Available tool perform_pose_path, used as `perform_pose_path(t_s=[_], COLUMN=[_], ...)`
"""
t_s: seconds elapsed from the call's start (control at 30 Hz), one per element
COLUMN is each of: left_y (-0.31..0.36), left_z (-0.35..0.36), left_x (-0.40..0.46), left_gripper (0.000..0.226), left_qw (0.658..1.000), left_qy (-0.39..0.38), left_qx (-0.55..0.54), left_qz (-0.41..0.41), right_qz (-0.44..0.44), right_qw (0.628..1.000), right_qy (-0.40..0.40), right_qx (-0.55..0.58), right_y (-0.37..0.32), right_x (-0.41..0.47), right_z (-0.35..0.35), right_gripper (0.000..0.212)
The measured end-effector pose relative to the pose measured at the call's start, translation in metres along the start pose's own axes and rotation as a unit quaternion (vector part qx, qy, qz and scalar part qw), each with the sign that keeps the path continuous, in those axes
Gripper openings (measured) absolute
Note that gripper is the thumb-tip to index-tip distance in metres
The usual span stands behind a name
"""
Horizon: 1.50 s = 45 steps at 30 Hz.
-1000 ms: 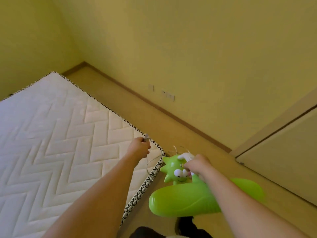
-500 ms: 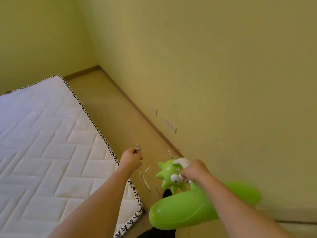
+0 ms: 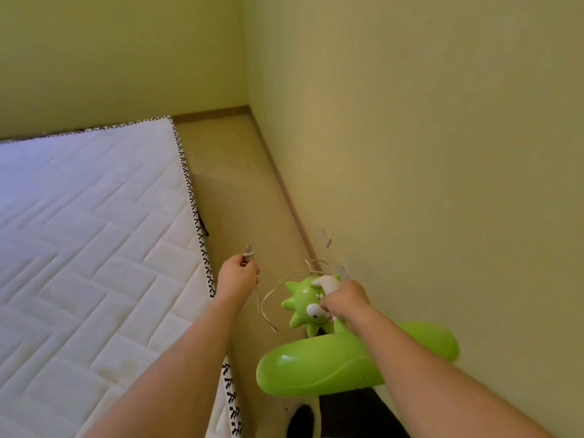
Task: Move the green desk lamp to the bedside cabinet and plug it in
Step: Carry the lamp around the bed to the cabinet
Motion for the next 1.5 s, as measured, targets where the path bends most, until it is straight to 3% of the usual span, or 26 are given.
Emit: perform_pose_path(t_s=[0.13, 0.27, 0.37, 0.53, 0.87, 1.03, 1.17, 1.3, 1.37, 1.5], left_y=[0.035, 0.123, 0.15, 0.201, 0.289, 0.371, 0.425, 0.451, 0.466, 0.504], left_z=[-0.015, -0.044, -0.07, -0.11, -0.183, -0.244, -0.255, -0.267, -0.285, -0.343], left_x=[0.085, 0.196, 0.227, 0.306, 0.547, 0.663, 0.75, 0.829, 0.878, 0.956], left_gripper=[0.014, 0.017, 0.02, 0.02, 0.017, 0.016, 0.014, 0.013, 0.013, 0.012], left_qw=[0.998, 0.994, 0.989, 0.985, 0.983, 0.98, 0.983, 0.983, 0.979, 0.968], left_qy=[0.046, 0.103, 0.136, 0.171, 0.153, 0.174, 0.149, 0.143, 0.156, 0.205], left_qx=[-0.029, 0.026, 0.055, -0.009, -0.09, -0.095, -0.106, -0.109, -0.116, -0.12], left_qz=[-0.014, 0.002, -0.005, -0.009, -0.043, -0.036, -0.036, -0.048, -0.053, -0.076], right_qz=[-0.02, -0.066, -0.106, -0.118, -0.128, -0.132, -0.138, -0.183, -0.204, -0.248], right_qw=[0.999, 0.995, 0.987, 0.984, 0.978, 0.979, 0.98, 0.958, 0.939, 0.899], right_qy=[-0.031, -0.064, -0.08, -0.091, -0.102, -0.099, -0.107, -0.132, -0.15, -0.161], right_qx=[-0.019, -0.031, -0.085, -0.094, -0.132, -0.116, -0.1, -0.177, -0.231, -0.322], right_y=[-0.073, -0.203, -0.263, -0.373, -0.615, -0.746, -0.839, -0.922, -0.97, -1.082], right_x=[0.076, 0.167, 0.183, 0.242, 0.396, 0.449, 0.502, 0.548, 0.583, 0.637], right_z=[0.001, -0.018, -0.021, -0.022, 0.01, 0.004, 0.006, 0.022, 0.031, 0.04], right_gripper=[0.043, 0.042, 0.02, 0.026, 0.031, 0.023, 0.022, 0.033, 0.023, 0.037])
Point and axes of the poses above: each hand's wrist, its own x-axis towards the middle knuckle, its own z-axis out of the palm, y = z × x, the point moved 9 cm from there along x, towards the middle knuckle
